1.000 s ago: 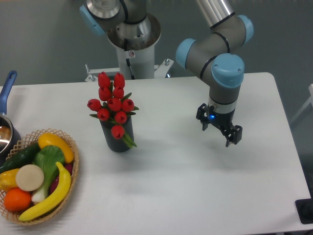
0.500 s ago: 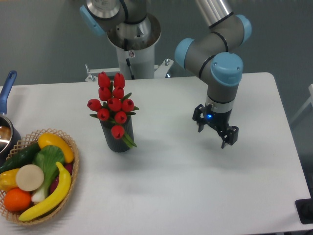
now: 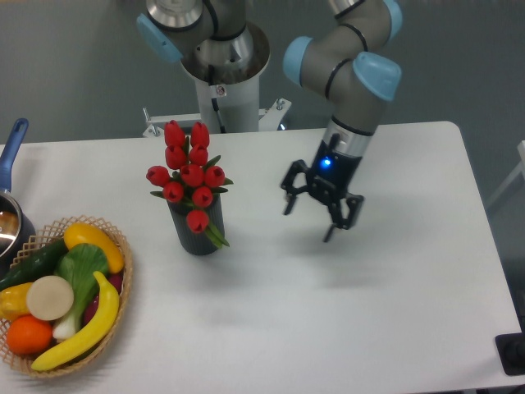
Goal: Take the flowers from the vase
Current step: 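Move the open gripper toward the tulip stems above the vase rim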
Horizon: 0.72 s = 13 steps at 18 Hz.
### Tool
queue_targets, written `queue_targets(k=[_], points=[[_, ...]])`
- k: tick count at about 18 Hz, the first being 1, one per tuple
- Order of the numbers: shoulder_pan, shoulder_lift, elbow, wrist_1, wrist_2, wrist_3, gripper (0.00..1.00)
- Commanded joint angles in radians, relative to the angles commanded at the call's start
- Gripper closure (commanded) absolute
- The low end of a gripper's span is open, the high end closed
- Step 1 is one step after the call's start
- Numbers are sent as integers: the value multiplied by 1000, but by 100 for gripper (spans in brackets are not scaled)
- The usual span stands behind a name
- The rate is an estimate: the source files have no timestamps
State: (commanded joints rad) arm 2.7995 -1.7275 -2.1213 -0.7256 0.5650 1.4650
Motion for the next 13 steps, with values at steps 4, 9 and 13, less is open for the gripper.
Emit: queue_targets(k=[4,9,13], points=[[17,138,-153,-2,-88,-3,0],[46,282,-249,-2,-128,-67,0],[26,304,-281,0,-232,-66,0]])
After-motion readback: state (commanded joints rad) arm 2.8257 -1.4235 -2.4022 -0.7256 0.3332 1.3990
